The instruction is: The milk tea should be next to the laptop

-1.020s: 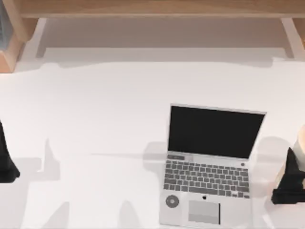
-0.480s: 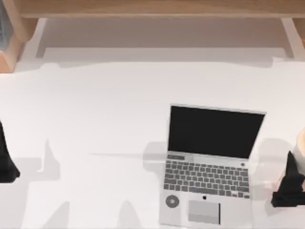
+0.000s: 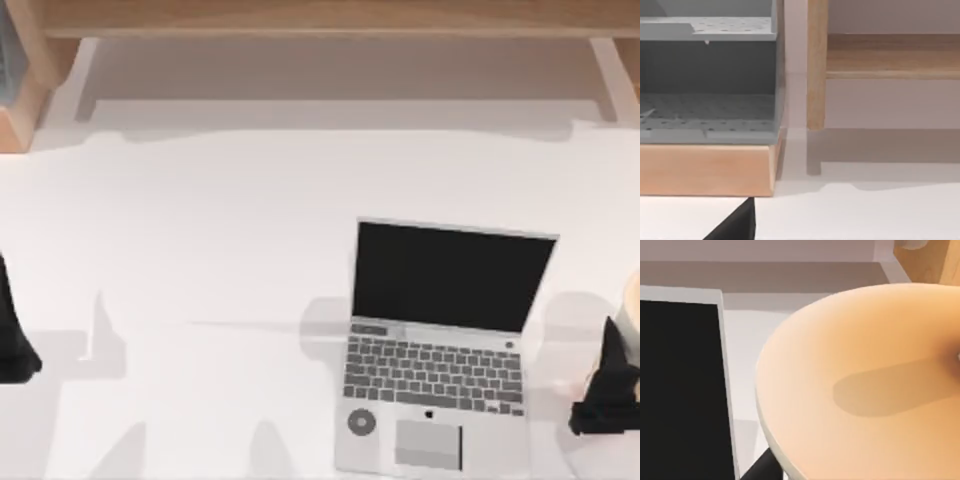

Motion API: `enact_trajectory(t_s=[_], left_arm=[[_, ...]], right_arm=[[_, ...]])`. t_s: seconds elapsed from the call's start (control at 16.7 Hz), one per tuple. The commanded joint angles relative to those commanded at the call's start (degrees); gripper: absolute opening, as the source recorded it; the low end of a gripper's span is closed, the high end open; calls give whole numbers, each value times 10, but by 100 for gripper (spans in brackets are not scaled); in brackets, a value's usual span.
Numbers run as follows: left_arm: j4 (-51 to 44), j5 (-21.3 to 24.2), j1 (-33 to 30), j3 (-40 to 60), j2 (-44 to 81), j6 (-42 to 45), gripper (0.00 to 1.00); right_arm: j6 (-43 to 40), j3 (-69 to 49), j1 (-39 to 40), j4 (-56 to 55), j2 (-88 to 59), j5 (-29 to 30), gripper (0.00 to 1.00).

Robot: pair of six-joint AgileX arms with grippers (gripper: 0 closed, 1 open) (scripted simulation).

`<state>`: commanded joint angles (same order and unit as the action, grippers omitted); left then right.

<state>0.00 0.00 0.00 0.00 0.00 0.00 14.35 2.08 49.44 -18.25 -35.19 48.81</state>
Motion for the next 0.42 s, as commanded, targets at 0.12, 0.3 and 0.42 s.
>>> enact_trajectory(t_s=[0.12, 0.3, 0.42], left_arm=[[0, 0, 0, 0, 0, 0, 100], [0, 0, 0, 0, 0, 0, 100], [0, 0, 0, 0, 0, 0, 100]], right_arm=[[0, 0, 0, 0, 0, 0, 100], [0, 0, 0, 0, 0, 0, 100], [0, 0, 0, 0, 0, 0, 100]])
